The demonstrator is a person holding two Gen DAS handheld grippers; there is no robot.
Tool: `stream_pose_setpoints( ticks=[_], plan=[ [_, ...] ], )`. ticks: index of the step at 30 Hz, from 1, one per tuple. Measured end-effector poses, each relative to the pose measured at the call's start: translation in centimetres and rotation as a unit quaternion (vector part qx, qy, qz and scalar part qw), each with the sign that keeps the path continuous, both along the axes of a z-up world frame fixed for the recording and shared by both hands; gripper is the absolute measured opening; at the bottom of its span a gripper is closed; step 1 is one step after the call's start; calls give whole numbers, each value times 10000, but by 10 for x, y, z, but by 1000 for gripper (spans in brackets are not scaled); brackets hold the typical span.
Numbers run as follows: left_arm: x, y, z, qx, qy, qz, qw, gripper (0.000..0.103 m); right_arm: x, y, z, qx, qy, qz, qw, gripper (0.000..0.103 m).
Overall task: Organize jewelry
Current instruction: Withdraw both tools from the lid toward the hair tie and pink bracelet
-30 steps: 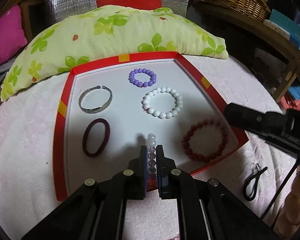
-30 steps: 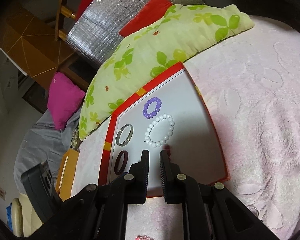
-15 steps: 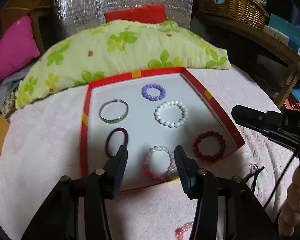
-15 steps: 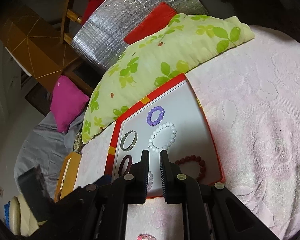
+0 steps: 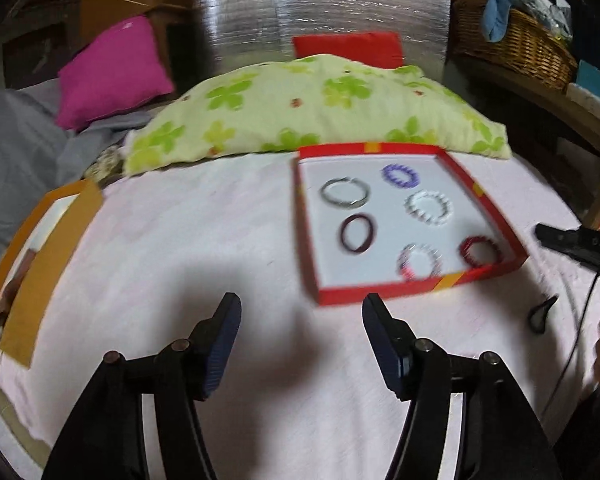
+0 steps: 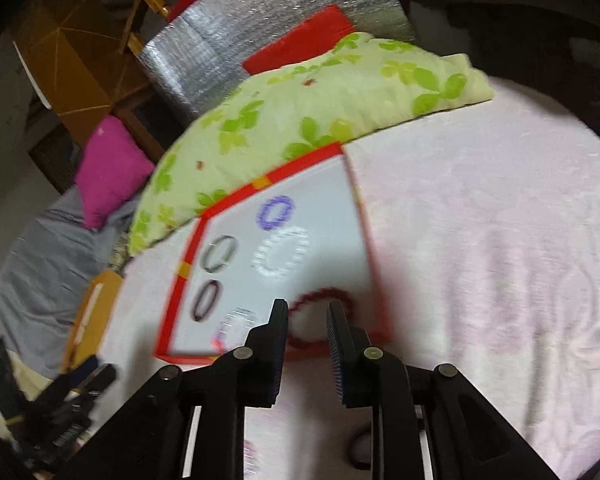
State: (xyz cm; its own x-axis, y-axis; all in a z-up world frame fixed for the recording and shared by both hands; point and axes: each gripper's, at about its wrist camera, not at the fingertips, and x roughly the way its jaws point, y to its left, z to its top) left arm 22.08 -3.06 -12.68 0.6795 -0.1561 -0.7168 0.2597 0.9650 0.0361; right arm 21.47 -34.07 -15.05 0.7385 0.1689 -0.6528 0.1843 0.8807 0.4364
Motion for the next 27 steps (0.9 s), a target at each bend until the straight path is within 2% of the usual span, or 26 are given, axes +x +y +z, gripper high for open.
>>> stream_pose_setpoints(
  ticks=[4, 7, 10, 13, 18, 27],
  plan=[
    [-20, 16, -9, 253, 1, 31, 9997, 65, -24, -15, -3, -413, -66, -231, 9989, 22],
    [-33, 20, -11, 334, -64, -6, 9994, 66, -51, -35, -6, -631, -110, -640, 9959, 22],
    [-45, 18, -15, 533, -159, -86, 9984, 67, -76, -56, -6, -468, -151, -1039, 9934, 22],
    [-57, 16, -21, 651, -141, -168, 9976, 68, -99, -66, -4, -453, -105, -1216, 9915, 22],
    [-79, 20, -27, 654, -37, -180, 9977, 68, -114, -73, -7, -515, 27, -1285, 9904, 22],
    [-109, 25, -46, 803, 49, -277, 9964, 68, -128, -67, 4, -144, -336, -1287, 9910, 22]
  ],
)
